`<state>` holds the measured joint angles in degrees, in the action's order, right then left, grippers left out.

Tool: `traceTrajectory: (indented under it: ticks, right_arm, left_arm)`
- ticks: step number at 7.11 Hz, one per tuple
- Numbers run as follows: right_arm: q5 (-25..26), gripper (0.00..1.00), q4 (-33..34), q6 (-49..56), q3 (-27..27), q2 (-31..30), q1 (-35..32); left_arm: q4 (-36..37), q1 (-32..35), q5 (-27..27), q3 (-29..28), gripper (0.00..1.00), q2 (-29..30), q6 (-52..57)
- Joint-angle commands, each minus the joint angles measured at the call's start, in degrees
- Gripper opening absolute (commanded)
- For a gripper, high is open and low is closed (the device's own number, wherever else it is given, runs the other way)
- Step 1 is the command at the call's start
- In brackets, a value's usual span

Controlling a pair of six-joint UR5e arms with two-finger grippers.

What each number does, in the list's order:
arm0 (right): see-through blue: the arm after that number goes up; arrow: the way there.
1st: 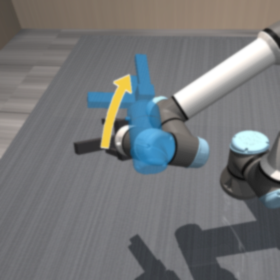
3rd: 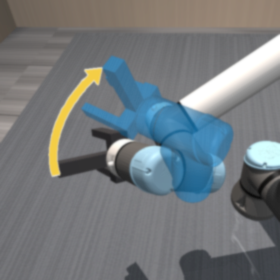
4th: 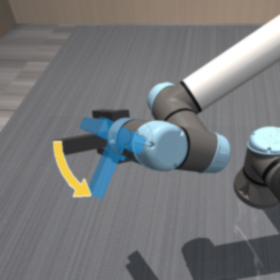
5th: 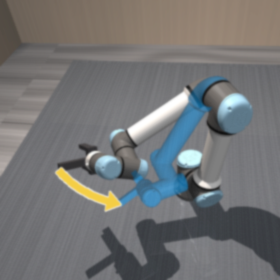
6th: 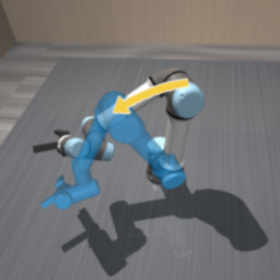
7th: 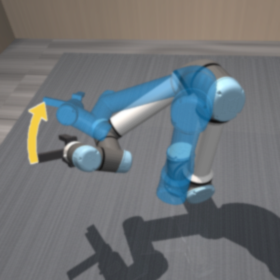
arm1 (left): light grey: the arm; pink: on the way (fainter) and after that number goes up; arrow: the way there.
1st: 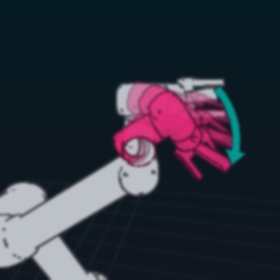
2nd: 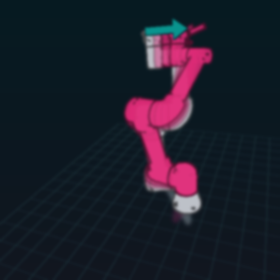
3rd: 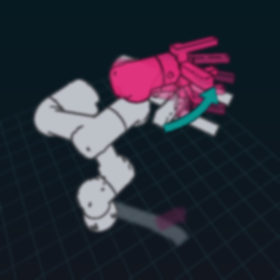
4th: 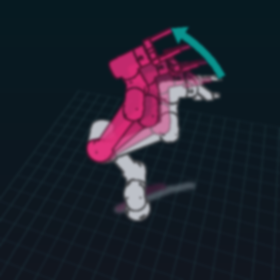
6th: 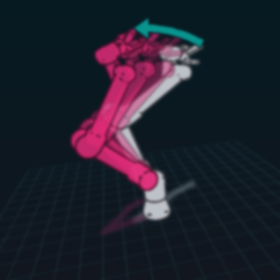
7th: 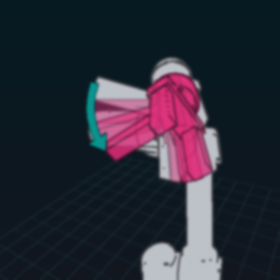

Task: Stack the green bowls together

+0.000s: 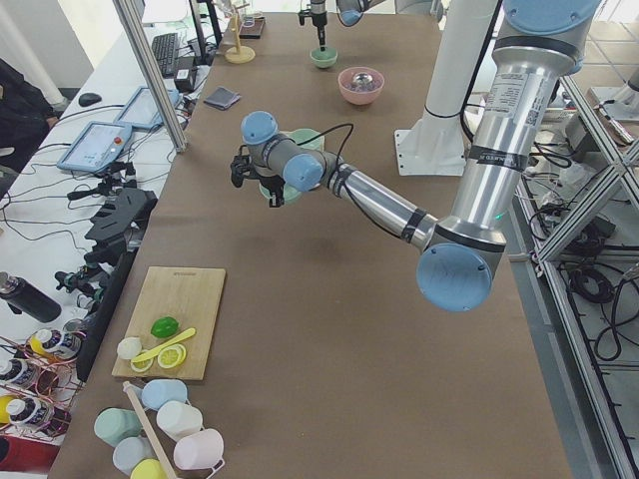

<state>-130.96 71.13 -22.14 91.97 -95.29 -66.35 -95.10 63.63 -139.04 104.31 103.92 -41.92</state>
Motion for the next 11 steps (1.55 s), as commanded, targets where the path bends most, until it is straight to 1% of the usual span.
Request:
traceTrajectory:
  ticks: [1, 3, 5, 6, 7, 8, 9, 10, 11]
  right_arm:
    - [0.0, 0.28, 0.06, 0.16, 0.22, -0.08, -0.09]
    - [-0.09, 0.27, -0.03, 0.16, 0.49, -0.34, -0.09]
    - [-0.09, 0.14, 0.06, 0.16, 0.84, -0.6, -0.09]
    - [-0.09, 0.06, -0.03, 0.16, 0.93, -0.78, -0.09]
    - [-0.09, 0.0, 0.06, 0.16, 0.93, -0.78, -0.09]
    - [-1.83, 0.0, 0.14, 0.08, 1.71, -0.69, -0.53]
    - [-6.63, 0.0, 0.41, 0.08, 2.15, -0.6, -2.97]
    - [-8.68, 0.0, 0.58, -0.1, 3.03, -0.52, -5.43]
    - [-8.35, 0.0, 0.76, -0.19, 4.86, -0.6, -5.89]
  left_arm:
    - [0.0, 0.0, 0.0, 0.1, 0.0, -0.03, 0.0]
    - [0.0, 0.0, 0.0, 0.11, 0.0, -0.03, -0.09]
    - [0.0, 0.0, 0.09, 0.11, 0.0, -0.03, -0.09]
    - [0.0, 0.0, 0.09, 0.11, 0.0, -0.03, -0.09]
    - [0.0, 0.0, 0.09, 0.11, 0.0, -0.03, -0.09]
    - [0.0, 0.0, 0.09, 0.11, 0.0, -0.03, -0.09]
    - [0.0, 0.0, 0.09, 0.11, 0.0, -0.03, -0.09]
    - [0.0, -0.09, 0.09, 0.11, 0.0, 0.06, -0.17]
    - [0.09, -0.09, 0.0, 0.02, 0.0, 1.02, -1.13]
